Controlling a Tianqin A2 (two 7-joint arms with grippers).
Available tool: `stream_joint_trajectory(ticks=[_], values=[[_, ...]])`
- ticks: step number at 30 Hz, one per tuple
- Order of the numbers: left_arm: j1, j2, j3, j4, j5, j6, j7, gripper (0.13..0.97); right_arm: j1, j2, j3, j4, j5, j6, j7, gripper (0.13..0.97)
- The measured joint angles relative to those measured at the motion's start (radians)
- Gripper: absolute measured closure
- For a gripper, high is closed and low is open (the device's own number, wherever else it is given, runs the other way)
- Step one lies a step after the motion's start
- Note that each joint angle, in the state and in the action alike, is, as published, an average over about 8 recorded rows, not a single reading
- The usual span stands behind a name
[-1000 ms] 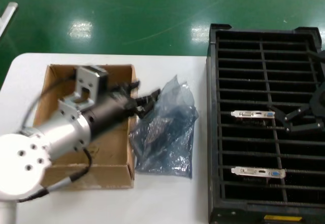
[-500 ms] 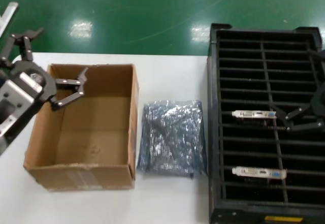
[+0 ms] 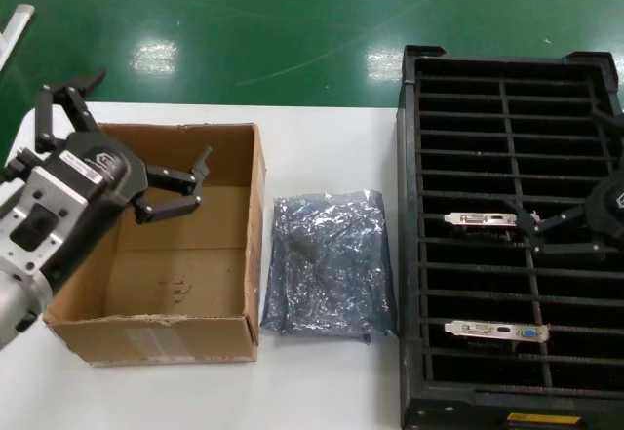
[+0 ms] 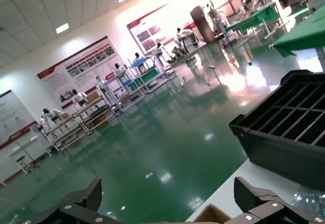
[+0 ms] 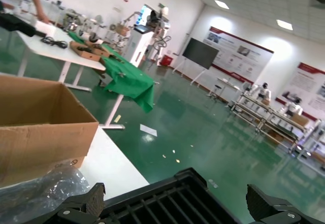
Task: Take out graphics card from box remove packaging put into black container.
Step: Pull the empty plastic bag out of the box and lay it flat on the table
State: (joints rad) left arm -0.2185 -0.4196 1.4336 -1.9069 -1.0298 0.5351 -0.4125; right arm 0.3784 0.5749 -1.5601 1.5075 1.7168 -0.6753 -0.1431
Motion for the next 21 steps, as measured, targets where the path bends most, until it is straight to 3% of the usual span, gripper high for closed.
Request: stream_joint_trajectory(ticks=[12, 21], values=[[0.042, 0.023, 0.032, 0.059, -0.147, -0.102, 0.079, 0.134, -0.072, -0.053, -0.008, 0.018, 0.016, 0.129, 0.027, 0.129], [0.073, 0.04, 0.056, 0.103, -0.259, -0.18, 0.138, 0.132, -0.127, -0.092, -0.013, 0.031, 0.028, 0.227, 0.048, 0.129]])
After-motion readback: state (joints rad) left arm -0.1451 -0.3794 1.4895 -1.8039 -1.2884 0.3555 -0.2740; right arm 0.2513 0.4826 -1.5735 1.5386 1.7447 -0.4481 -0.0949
